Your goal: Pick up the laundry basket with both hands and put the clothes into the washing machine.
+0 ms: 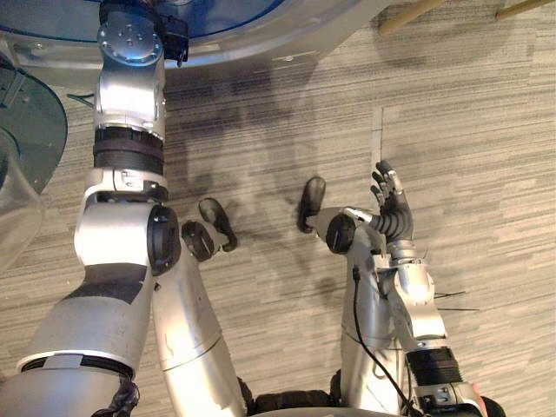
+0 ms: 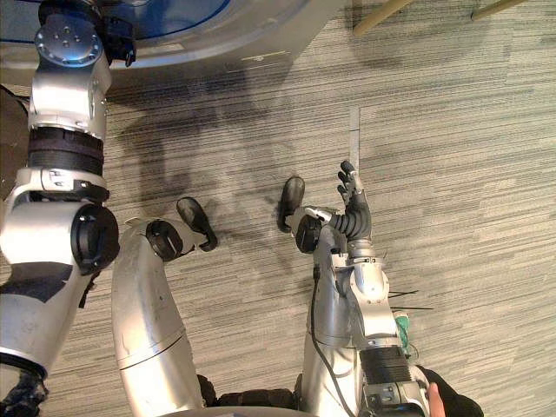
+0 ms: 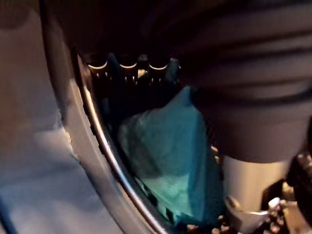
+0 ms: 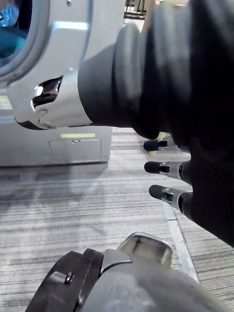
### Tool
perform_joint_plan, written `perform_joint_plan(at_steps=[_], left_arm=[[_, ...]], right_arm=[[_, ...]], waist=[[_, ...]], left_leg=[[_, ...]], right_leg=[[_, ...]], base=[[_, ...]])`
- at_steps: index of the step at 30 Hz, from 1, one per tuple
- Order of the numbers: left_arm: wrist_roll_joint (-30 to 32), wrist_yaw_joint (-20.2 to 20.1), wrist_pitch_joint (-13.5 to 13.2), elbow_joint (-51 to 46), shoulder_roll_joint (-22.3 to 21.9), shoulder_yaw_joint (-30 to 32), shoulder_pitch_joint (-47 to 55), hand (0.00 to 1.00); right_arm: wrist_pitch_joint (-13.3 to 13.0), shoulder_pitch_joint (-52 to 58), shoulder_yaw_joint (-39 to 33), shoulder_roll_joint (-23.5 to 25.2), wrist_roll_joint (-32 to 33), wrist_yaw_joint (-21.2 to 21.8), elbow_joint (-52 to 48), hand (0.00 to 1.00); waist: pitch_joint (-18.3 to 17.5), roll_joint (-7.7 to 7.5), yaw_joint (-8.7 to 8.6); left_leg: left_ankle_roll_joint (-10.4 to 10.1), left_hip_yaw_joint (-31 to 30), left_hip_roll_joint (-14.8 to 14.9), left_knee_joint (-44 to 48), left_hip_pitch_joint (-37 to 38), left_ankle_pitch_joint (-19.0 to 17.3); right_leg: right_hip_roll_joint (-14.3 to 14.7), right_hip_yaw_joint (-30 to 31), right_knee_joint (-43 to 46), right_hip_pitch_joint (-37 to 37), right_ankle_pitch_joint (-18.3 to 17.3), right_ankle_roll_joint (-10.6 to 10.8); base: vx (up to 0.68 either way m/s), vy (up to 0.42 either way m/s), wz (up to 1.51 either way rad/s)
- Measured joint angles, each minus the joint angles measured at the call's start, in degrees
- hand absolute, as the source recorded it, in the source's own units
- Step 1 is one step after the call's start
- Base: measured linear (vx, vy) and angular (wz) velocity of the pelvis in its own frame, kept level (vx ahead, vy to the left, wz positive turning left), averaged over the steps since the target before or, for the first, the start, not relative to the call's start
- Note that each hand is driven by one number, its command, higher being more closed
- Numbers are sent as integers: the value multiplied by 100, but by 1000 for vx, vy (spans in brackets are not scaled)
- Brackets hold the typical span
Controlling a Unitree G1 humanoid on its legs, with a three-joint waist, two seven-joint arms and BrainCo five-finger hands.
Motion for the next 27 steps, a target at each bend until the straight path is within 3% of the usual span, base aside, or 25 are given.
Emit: perform_joint_plan(at_steps=[4, 8, 13, 16, 19, 21, 24, 27], left_arm=[[-1136, 488, -299, -555, -380, 164, 845, 0], [-1627, 748, -389, -1536, -462, -383, 1791, 0], [-1557, 805, -390, -2725, -587, -1049, 3066, 0], [-1279, 719, -457, -3464, -1172, -1188, 4163, 0], [-1081, 676, -699, -3794, -1762, -1591, 5350, 0], [-1085, 445, -952, -3794, -2064, -1962, 6233, 0], [-1090, 191, -1196, -3741, -2164, -2130, 6932, 0], [-1125, -54, -1424, -3159, -2160, -2085, 7576, 0]], right_arm=[[12, 0, 4, -2, -135, -127, -20, 0], [60, 2, 14, 1, -326, -146, -47, 0], [138, 42, 16, 0, -459, -242, -68, 0], [200, 121, 36, 45, -563, -254, -70, 0], [239, 346, 0, 41, -580, -343, -73, 0], [227, 732, -139, 38, -532, -381, -58, 0], [215, 1036, -252, 38, -513, -436, 120, 0], [213, 1339, -290, 34, -423, -602, 625, 0]], waist=[[4, 65, 60], [13, 110, 128], [12, 254, 235], [10, 258, 277], [-3, 279, 380], [-125, 489, 432], [-323, 634, 429], [-809, 698, 432]], left_leg=[[-17, 10, -16, -71, 49, 36], [-61, 18, -29, -159, 139, 74], [-62, 27, -22, -175, 327, 74], [-65, 53, -36, -257, 660, 71], [-133, 114, -132, -617, 1385, 111], [-234, 108, -237, -1095, 2163, 186], [-285, 145, -411, -1720, 3000, 323], [-366, 187, -551, -2545, 4075, 542]], right_leg=[[-5, 0, -37, 40, 0, 0], [-7, -3, -60, 99, -3, -2], [-2, 5, -51, 262, -8, -4], [-2, 18, -90, 565, -52, -1], [-2, 29, -355, 1242, -103, 74], [-26, -91, -772, 2086, -106, 79], [-107, -227, -1280, 2958, -109, 87], [-150, -455, -1980, 4095, -96, 97]], base=[[-12, -4, 2], [-17, -12, 3], [-6, -2, 0], [-46, -31, 7], [-44, -64, 13], [-1, -81, 24], [53, -85, 31], [171, -71, 35]])
